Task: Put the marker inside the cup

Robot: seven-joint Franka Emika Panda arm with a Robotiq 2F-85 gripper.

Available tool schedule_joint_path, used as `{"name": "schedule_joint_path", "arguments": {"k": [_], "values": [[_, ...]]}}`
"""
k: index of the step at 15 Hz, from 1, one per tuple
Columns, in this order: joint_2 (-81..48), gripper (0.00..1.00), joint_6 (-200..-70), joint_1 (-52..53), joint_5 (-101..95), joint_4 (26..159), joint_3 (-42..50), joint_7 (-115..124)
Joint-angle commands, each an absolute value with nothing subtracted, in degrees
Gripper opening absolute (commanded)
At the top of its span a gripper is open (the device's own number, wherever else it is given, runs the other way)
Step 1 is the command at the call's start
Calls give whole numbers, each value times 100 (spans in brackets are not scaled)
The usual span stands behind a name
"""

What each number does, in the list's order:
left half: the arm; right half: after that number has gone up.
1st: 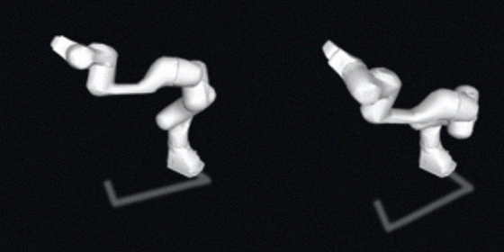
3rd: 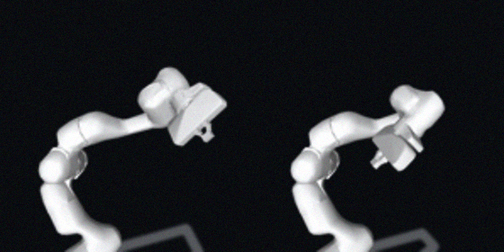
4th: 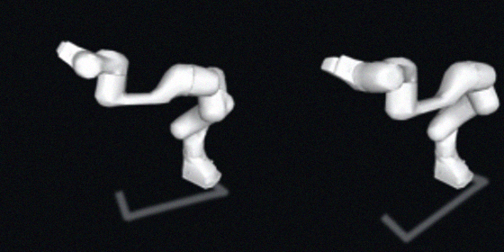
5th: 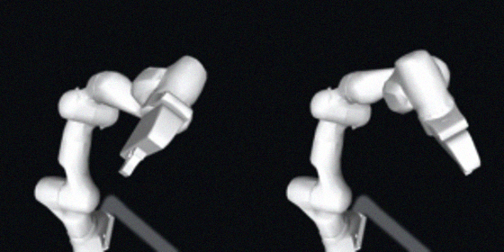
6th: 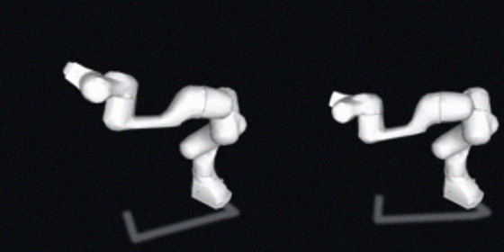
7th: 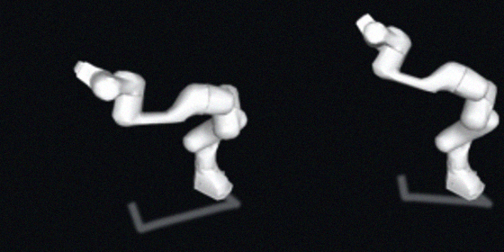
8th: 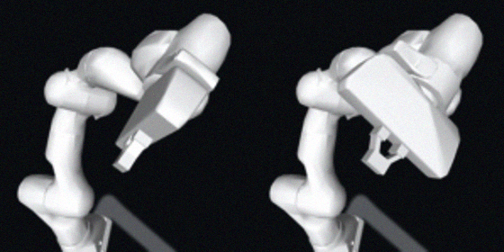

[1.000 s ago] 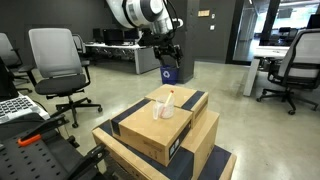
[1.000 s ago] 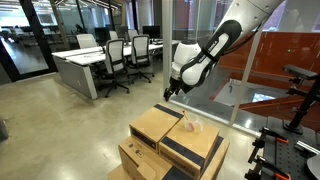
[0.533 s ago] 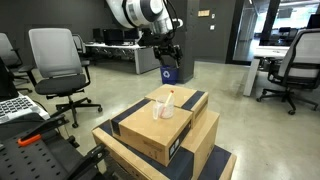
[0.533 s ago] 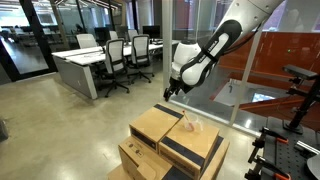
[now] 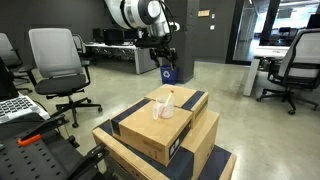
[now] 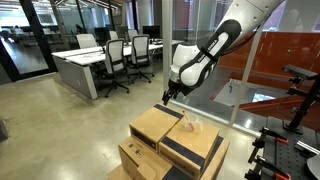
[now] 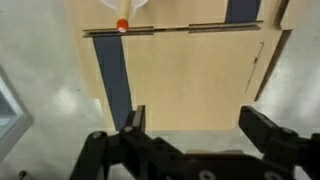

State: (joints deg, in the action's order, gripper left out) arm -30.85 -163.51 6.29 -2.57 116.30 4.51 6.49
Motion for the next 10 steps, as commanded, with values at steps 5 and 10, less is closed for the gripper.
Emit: {"name": "schedule_joint_path", "arguments": {"k": [5, 10], "values": [[-2965, 100, -15776, -607, 581, 11768, -849, -649], [-2733, 100, -15265, -688, 542, 11819, -779, -920]]}}
